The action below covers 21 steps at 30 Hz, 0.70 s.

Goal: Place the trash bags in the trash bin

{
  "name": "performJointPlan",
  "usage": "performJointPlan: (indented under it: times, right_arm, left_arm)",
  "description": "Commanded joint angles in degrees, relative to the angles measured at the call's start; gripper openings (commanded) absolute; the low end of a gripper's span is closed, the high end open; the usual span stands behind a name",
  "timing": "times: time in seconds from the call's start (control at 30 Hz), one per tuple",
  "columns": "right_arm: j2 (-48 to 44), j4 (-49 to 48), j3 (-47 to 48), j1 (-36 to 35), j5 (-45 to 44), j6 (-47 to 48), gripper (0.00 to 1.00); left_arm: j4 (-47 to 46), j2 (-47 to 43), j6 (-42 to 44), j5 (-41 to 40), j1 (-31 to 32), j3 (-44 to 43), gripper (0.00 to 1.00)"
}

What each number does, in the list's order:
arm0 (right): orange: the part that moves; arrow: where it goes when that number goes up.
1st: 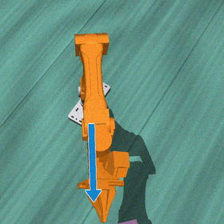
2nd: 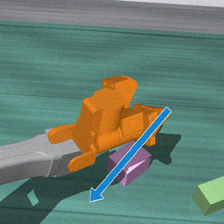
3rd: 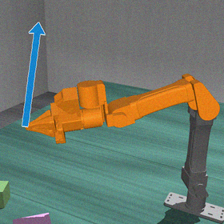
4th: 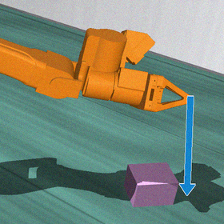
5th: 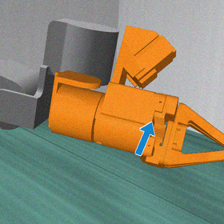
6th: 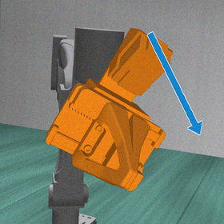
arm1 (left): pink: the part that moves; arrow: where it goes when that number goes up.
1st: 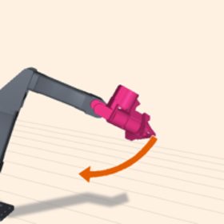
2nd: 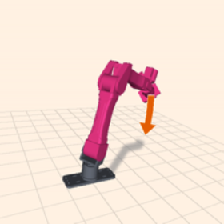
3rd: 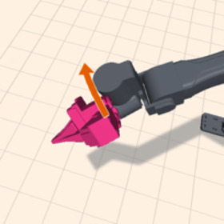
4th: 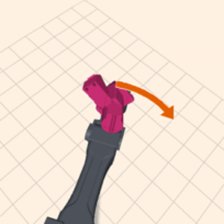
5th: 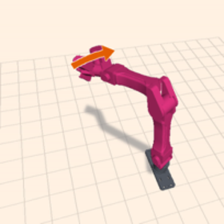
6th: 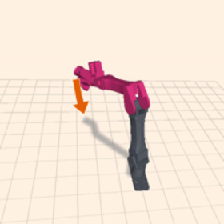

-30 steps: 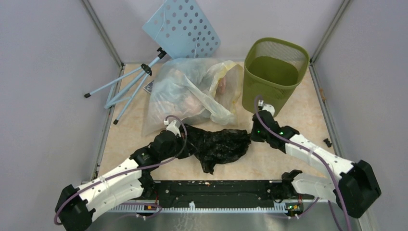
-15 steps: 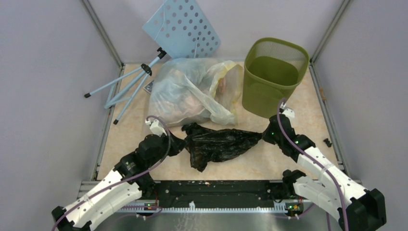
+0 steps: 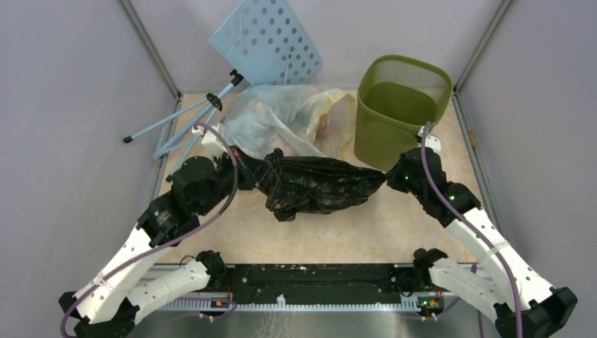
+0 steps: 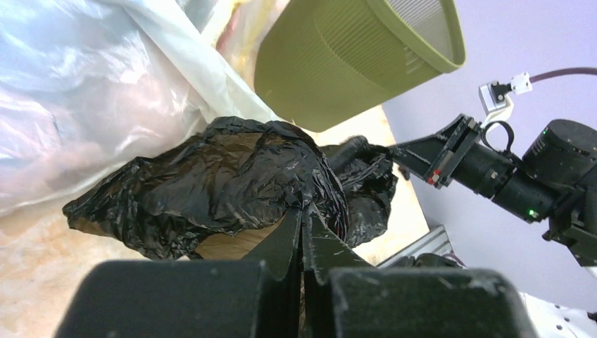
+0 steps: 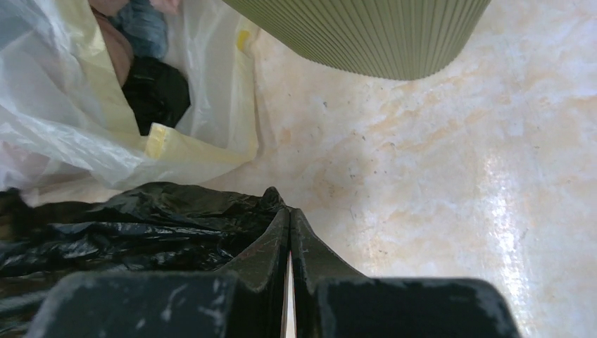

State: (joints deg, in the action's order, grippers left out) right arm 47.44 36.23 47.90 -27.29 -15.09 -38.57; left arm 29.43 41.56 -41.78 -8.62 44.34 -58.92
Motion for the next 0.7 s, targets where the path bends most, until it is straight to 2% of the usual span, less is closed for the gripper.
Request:
performJointPlan:
  times: [0.0,0.2,0.33,0.43,0.53,0.6,0.67]
  right_arm:
    - [2.70,6.19,3.73,0.48,-0.88,1.97,0.00]
    - [5.40,5.99,0.44,0.54,-1.58,-0.15,0.00]
    - [5.00,4.27,-2.49,0.57,-3.52,-1.77,0.00]
    - [4.42,2.57,-2.89,0.62,-3.83,0.09,0.07]
    - [4.02,-0.60,-1.85,0.57,1.95,5.46,0.14]
    - [4.23,-1.45,-0.89,0.57,5.24,7.60,0.29]
    - [4.10,-1.95,-0.40,0.58,7.55,8.89,0.38]
  left_arm:
    - [6.59,6.16,3.22,-4.19,-0.13,-8.64,0.00]
    - [7.23,12.58,3.09,-3.88,-2.83,-12.99,0.00]
    - [3.51,14.32,3.17,4.62,-8.46,-11.01,0.00]
    - [-4.39,13.81,3.62,15.00,-9.63,-6.14,0.00]
    - [-13.83,13.23,3.80,25.50,-9.66,-0.46,0.00]
    - [-17.22,13.45,2.99,30.52,-9.67,1.85,0.00]
    - [-18.00,13.45,3.05,33.95,-9.68,3.14,0.00]
